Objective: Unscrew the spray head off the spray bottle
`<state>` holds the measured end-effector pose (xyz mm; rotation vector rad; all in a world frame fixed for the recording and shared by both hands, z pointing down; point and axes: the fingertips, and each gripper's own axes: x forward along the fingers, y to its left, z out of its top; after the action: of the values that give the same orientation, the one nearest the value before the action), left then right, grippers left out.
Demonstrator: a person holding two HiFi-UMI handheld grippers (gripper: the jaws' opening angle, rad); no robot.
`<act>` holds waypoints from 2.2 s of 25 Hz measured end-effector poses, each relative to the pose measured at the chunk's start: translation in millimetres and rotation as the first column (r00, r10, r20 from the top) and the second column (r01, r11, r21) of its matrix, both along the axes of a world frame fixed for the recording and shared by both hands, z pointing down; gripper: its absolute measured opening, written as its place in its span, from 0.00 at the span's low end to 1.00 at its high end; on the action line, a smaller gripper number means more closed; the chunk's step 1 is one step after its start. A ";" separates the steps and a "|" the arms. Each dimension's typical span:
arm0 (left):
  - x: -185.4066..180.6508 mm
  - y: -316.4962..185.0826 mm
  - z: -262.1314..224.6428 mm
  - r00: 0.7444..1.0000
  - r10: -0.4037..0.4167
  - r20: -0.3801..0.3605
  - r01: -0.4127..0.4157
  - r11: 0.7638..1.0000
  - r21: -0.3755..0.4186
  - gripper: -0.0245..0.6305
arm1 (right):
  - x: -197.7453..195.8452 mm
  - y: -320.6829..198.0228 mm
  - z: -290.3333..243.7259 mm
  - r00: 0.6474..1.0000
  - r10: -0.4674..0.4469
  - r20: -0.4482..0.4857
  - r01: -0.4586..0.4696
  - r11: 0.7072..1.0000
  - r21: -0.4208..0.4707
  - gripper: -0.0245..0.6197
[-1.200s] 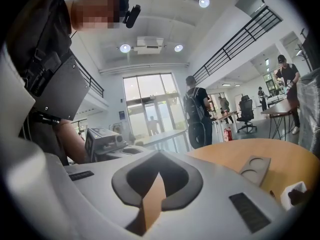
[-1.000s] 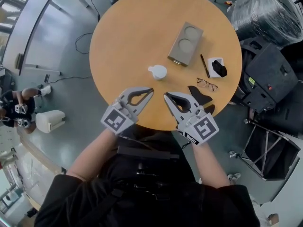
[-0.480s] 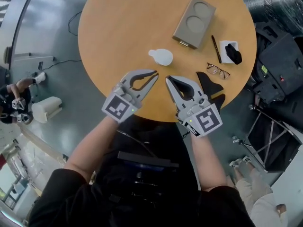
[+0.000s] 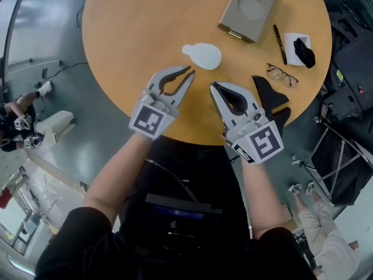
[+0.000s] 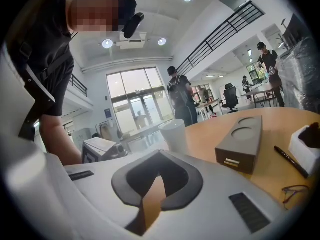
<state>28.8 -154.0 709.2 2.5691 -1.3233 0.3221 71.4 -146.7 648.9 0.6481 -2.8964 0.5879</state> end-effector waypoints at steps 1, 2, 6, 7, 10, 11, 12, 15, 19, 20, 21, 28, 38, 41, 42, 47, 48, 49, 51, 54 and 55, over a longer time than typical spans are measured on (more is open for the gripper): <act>0.4 -1.5 9.9 1.000 -0.004 0.007 0.004 1.000 -0.002 0.16 | 1.3 -0.1 7.1 1.000 0.003 0.002 -0.003 1.000 -0.007 0.04; 1.3 -3.2 19.2 1.000 -0.010 0.010 0.010 1.000 -0.004 0.17 | 2.9 -0.4 15.1 1.000 0.006 0.002 -0.006 1.000 -0.015 0.04; 2.8 -12.6 47.5 1.000 -0.026 0.017 0.025 1.000 0.016 0.21 | 6.2 -4.2 47.1 1.000 0.009 0.008 -0.008 0.999 -0.041 0.04; 3.7 -13.7 53.7 1.000 -0.023 0.020 0.022 1.000 0.018 0.22 | 6.8 -4.4 53.7 1.000 0.009 0.011 -0.009 0.999 -0.045 0.04; 8.9 -18.8 68.5 1.000 -0.011 0.023 0.010 1.000 0.028 0.39 | 8.8 -5.3 72.8 1.000 0.013 0.013 -0.012 0.998 -0.055 0.04; 10.9 -21.1 72.0 1.000 -0.008 0.023 0.007 0.999 0.034 0.41 | 9.3 -5.9 78.3 1.000 0.014 0.013 -0.013 0.998 -0.058 0.04; 13.2 -23.4 74.9 1.000 -0.004 0.023 0.003 0.999 0.039 0.44 | 10.0 -6.6 82.8 1.000 0.015 0.014 -0.014 0.998 -0.060 0.04; 21.0 -31.2 80.2 1.000 0.010 0.012 -0.010 0.999 0.045 0.52 | 13.7 -9.5 90.8 1.000 0.020 0.014 -0.019 0.998 -0.065 0.04; 28.7 -41.8 86.5 1.000 0.015 0.007 -0.015 0.999 0.034 0.58 | 19.1 -11.4 96.6 0.999 0.030 0.012 -0.029 0.997 -0.074 0.04; 30.0 -44.4 88.0 1.000 0.013 0.007 -0.014 0.999 0.033 0.61 | 20.3 -10.9 97.8 0.999 0.031 0.011 -0.030 0.997 -0.075 0.04; 31.2 -47.5 88.9 1.000 0.015 0.009 -0.015 0.999 0.037 0.62 | 21.2 -10.8 99.1 0.999 0.033 0.009 -0.032 0.997 -0.075 0.04; 49.8 -61.1 85.2 0.996 0.081 0.029 -0.083 0.993 0.082 0.63 | 25.4 -10.0 102.3 0.999 0.046 0.008 -0.045 0.996 -0.081 0.04; 53.7 -72.6 83.8 0.997 0.069 0.025 -0.071 0.993 0.093 0.50 | 24.4 -10.2 102.7 0.999 0.045 0.001 -0.045 0.996 -0.080 0.04; 54.2 -70.4 81.4 0.996 0.085 0.025 -0.087 0.991 0.104 0.50 | 19.4 -7.9 96.6 1.000 0.030 0.004 -0.030 0.998 -0.062 0.04; 54.1 -68.4 80.4 0.995 0.093 0.029 -0.095 0.990 0.101 0.50 | 18.5 -7.2 93.6 1.000 0.028 0.010 -0.028 0.998 -0.060 0.04; 56.3 -56.3 58.4 0.990 0.137 0.035 -0.140 0.987 0.085 0.49 | 24.4 -6.2 73.5 0.999 0.039 0.021 -0.038 0.998 -0.047 0.04; 56.0 -55.4 49.4 0.989 0.143 0.033 -0.145 0.985 0.090 0.49 | 25.7 -6.7 66.9 0.999 0.042 0.024 -0.041 0.998 -0.039 0.04; 55.5 -54.3 38.8 0.989 0.147 0.030 -0.149 0.984 0.094 0.49 | 26.8 -6.7 58.7 0.999 0.043 0.026 -0.042 0.999 -0.028 0.04; 55.3 -48.6 13.8 0.988 0.152 0.027 -0.154 0.983 0.098 0.49 | 29.4 -3.1 37.4 0.999 0.040 0.031 -0.040 0.999 -0.012 0.04; 56.3 -27.3 -29.6 0.985 0.167 0.041 -0.169 0.983 0.069 0.49 | 33.1 12.2 -4.7 0.999 0.034 0.041 -0.033 0.999 -0.013 0.04; 57.0 -21.2 -44.7 0.985 0.170 0.043 -0.172 0.984 0.054 0.49 | 34.7 15.8 -21.1 0.999 0.027 0.042 -0.027 1.000 -0.007 0.04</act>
<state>85.8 -175.2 664.4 2.7443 -1.1422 0.3711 106.1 -130.9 627.8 0.6838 -2.9280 0.6209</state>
